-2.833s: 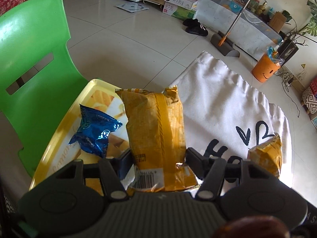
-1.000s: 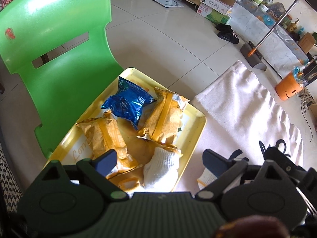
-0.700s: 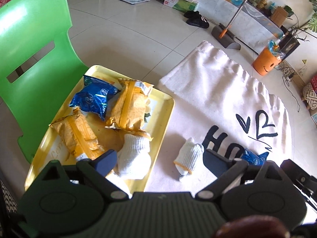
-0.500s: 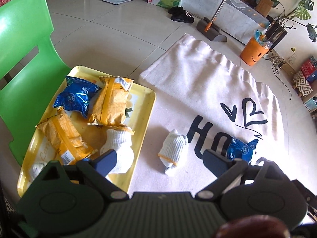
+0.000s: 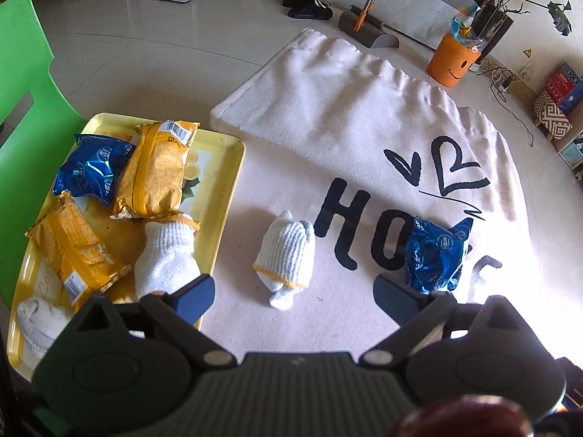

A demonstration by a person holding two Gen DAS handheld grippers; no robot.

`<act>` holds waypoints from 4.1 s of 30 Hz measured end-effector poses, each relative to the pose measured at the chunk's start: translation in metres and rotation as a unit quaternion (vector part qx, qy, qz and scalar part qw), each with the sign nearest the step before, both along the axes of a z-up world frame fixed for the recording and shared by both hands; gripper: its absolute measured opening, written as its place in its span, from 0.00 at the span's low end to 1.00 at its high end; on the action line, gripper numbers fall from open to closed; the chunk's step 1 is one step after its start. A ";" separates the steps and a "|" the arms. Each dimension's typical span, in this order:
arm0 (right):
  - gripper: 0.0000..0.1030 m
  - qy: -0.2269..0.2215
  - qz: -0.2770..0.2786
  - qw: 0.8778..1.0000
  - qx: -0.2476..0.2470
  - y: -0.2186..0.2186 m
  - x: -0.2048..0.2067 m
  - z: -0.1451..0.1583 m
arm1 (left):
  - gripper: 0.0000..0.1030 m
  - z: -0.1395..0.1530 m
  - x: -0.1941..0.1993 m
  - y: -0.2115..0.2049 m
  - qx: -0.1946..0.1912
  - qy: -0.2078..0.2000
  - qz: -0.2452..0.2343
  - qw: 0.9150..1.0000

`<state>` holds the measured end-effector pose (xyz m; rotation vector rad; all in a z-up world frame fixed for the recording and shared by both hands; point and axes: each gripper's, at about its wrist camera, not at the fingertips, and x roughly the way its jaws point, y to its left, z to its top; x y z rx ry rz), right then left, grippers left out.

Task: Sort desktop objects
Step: 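Lower the right gripper onto the blue foil bag and close it, then close the left gripper on a white knit glove while right holds the blue bag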

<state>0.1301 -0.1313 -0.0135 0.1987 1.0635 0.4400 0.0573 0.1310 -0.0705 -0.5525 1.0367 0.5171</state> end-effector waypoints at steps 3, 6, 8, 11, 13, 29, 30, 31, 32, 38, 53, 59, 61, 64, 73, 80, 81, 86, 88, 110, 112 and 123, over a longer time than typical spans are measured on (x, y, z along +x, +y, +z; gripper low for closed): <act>0.89 0.009 0.004 1.000 0.005 0.002 0.002 -0.005 | 0.94 -0.011 0.007 -0.003 -0.001 0.013 0.001 1.000; 0.89 0.011 0.014 1.000 0.006 0.005 0.003 -0.010 | 0.94 -0.020 0.011 -0.005 0.002 0.016 -0.003 1.000; 0.89 0.016 0.017 1.000 0.000 0.007 0.004 -0.014 | 0.94 -0.027 0.016 -0.006 0.009 0.027 -0.002 1.000; 0.89 0.022 0.023 0.999 0.004 0.009 0.006 -0.019 | 0.94 -0.034 0.021 -0.006 0.009 0.031 -0.004 0.999; 0.89 0.022 0.026 0.999 0.003 0.010 0.007 -0.020 | 0.94 -0.038 0.025 -0.007 0.016 0.036 -0.007 0.999; 0.89 0.053 0.015 0.998 0.005 0.009 0.028 -0.045 | 0.99 -0.079 0.065 -0.024 0.061 0.079 -0.067 0.993; 0.89 0.054 0.015 0.998 0.006 0.010 0.031 -0.046 | 0.99 -0.081 0.067 -0.026 0.069 0.081 -0.071 0.992; 0.89 0.053 0.015 0.998 0.005 0.012 0.034 -0.046 | 0.99 -0.081 0.068 -0.027 0.074 0.082 -0.075 0.991; 0.89 0.050 0.016 0.999 0.003 0.013 0.037 -0.047 | 0.99 -0.082 0.070 -0.029 0.080 0.081 -0.079 0.990; 0.89 0.035 0.024 0.999 -0.017 0.027 0.059 -0.053 | 0.99 -0.078 0.073 -0.044 0.099 0.063 -0.130 0.985; 0.89 0.033 0.099 0.995 0.005 0.084 0.096 -0.096 | 0.99 -0.100 0.083 -0.042 0.144 0.091 -0.127 0.977; 0.81 0.043 0.111 0.993 0.009 0.108 0.100 -0.113 | 0.94 -0.098 0.082 -0.047 0.158 0.084 -0.128 0.975; 0.75 0.038 0.111 0.993 0.004 0.114 0.099 -0.118 | 0.89 -0.096 0.081 -0.050 0.165 0.083 -0.127 0.975; 0.70 0.029 0.118 0.993 0.009 0.114 0.097 -0.120 | 0.84 -0.094 0.080 -0.054 0.174 0.080 -0.132 0.973; 0.68 0.067 0.062 0.995 -0.030 0.094 0.099 -0.109 | 0.72 -0.076 0.067 -0.072 0.163 0.048 -0.161 0.972; 0.68 0.116 -0.028 0.993 -0.011 0.037 0.080 -0.103 | 0.71 -0.077 0.047 -0.102 0.090 0.037 -0.222 0.970; 0.68 0.116 -0.033 0.993 -0.011 0.032 0.076 -0.102 | 0.71 -0.077 0.042 -0.105 0.076 0.039 -0.225 0.971; 0.70 0.117 -0.045 0.992 0.004 0.015 0.053 -0.090 | 0.92 -0.068 0.021 -0.108 0.105 0.042 -0.218 0.969; 0.71 0.121 -0.045 0.992 0.007 0.015 0.049 -0.091 | 0.96 -0.063 0.015 -0.098 0.093 0.035 -0.200 0.975; 0.71 0.145 -0.001 0.988 0.055 0.042 0.050 -0.094 | 0.99 -0.085 0.051 0.008 -0.060 0.021 0.110 0.992; 0.71 0.146 -0.006 0.987 0.063 0.039 0.051 -0.092 | 0.99 -0.086 0.056 0.010 -0.060 0.016 0.127 0.990; 0.71 0.153 -0.020 0.983 0.094 0.027 0.056 -0.084 | 0.76 -0.101 0.072 -0.005 0.000 0.068 0.184 0.981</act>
